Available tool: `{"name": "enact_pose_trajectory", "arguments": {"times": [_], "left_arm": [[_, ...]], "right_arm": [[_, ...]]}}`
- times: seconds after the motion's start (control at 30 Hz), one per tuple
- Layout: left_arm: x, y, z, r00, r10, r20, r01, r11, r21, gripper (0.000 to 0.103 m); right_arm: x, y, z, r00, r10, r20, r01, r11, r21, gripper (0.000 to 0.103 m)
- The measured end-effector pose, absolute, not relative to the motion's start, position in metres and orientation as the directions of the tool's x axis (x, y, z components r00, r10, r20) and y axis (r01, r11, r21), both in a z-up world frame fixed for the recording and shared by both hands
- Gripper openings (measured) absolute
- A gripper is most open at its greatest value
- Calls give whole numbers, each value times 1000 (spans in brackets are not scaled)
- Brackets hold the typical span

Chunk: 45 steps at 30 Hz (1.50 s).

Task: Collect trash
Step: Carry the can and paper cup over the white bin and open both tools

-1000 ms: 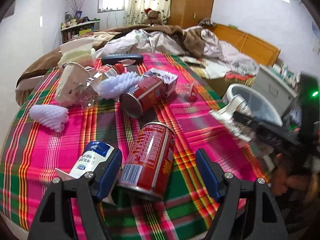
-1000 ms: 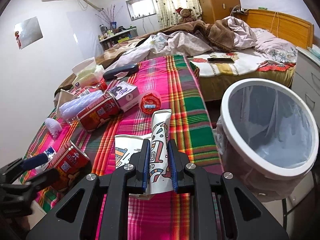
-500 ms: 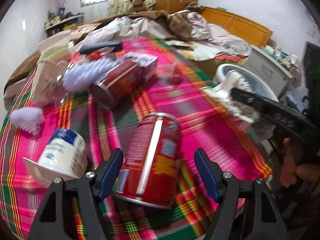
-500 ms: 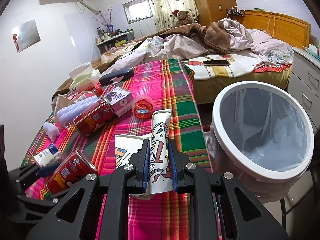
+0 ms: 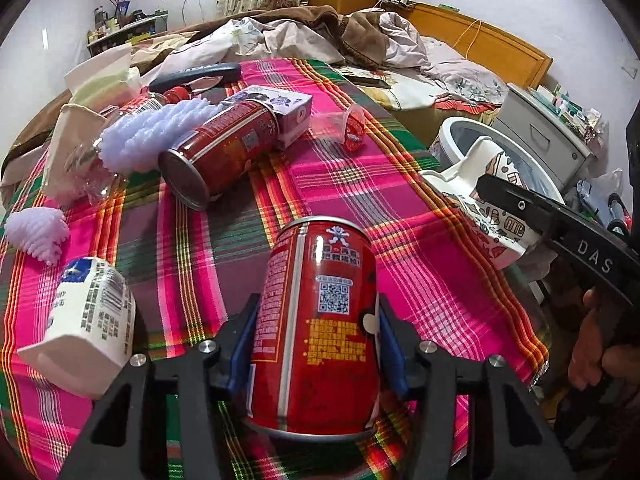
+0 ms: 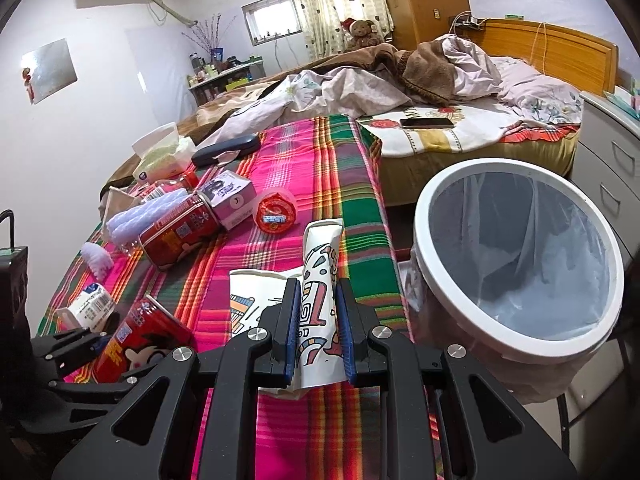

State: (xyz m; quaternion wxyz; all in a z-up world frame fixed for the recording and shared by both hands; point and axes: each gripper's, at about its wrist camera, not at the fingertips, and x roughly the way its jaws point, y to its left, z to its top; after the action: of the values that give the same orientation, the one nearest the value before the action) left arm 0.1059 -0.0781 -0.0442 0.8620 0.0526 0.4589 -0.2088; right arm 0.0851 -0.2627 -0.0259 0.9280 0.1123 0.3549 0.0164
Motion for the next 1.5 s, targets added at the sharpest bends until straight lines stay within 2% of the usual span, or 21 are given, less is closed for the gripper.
{"name": "enact_pose_trajectory", "arguments": {"times": [0.4, 0.8, 1.03, 1.37, 1.47, 1.5], "left_arm": [[110, -98, -5, 545, -372, -751, 427, 894, -132, 56], [136, -178, 25, 515, -485, -706, 541, 824, -171, 56], [150, -239, 18, 433, -546, -717, 604, 766, -219, 56], [159, -290, -10, 331, -557, -762, 637, 728, -255, 56], [160, -292, -12, 340, -557, -758, 634, 731, -252, 59], [160, -291, -12, 338, -559, -757, 632, 731, -258, 63]], "right_arm": [[81, -285, -6, 788, 69, -612, 79, 974, 212, 19], [77, -356, 17, 820, -79, -567, 216, 960, 178, 19], [88, -391, 0, 769, -154, -620, 298, 945, 135, 19], [92, -413, -29, 682, -144, -717, 306, 947, 101, 19], [91, -415, -31, 668, -137, -731, 291, 953, 88, 19], [91, -414, -32, 665, -144, -733, 292, 953, 78, 19]]}}
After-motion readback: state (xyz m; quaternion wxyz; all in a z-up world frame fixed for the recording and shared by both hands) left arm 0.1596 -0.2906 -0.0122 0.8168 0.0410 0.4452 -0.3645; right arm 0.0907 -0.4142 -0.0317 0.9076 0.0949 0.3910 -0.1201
